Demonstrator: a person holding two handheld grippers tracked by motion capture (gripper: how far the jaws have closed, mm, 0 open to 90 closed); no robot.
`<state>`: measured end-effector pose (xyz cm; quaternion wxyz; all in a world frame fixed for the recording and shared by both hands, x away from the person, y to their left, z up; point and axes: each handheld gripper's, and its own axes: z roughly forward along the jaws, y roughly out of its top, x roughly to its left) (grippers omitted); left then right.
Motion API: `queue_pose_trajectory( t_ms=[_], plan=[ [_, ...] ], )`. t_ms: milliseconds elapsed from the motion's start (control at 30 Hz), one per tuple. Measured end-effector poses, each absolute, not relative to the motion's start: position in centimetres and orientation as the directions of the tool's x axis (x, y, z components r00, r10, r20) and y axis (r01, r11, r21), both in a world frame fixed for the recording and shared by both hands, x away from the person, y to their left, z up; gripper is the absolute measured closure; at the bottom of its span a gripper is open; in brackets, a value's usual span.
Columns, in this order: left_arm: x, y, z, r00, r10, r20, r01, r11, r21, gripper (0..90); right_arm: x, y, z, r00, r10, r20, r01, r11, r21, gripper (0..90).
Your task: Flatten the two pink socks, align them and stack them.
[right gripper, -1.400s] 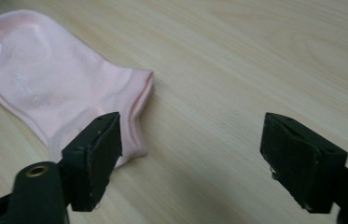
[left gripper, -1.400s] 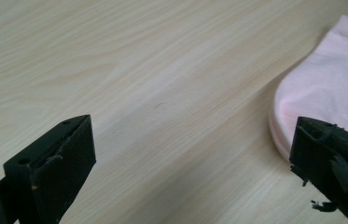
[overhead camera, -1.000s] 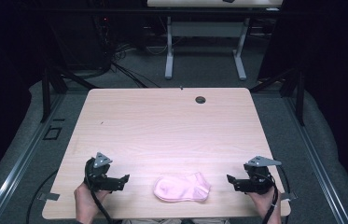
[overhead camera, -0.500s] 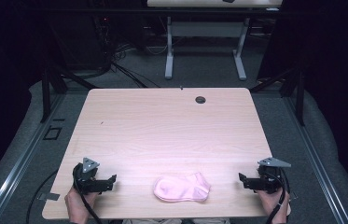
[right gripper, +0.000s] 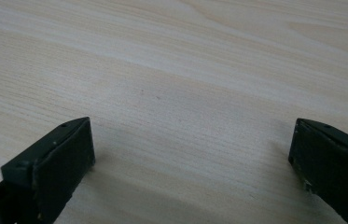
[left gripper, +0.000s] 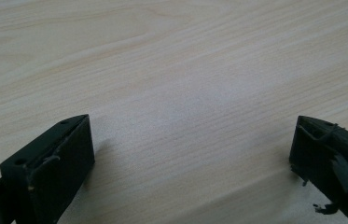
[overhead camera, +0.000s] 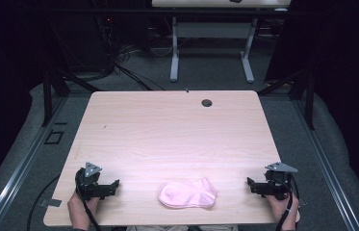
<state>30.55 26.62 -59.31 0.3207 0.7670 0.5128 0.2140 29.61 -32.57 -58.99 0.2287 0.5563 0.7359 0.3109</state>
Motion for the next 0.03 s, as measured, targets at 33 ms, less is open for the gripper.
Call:
queue_pose_trajectory(
  t_ms=[33],
  plan=[
    [30.55, 26.62, -59.31, 0.382, 0.924, -0.001, 0.649, -0.268, 0.712, 0.0, 29.61, -32.57, -58.99, -0.277, 0.961, 0.009, 0.677, 0.188, 0.712, 0.0]
  ],
)
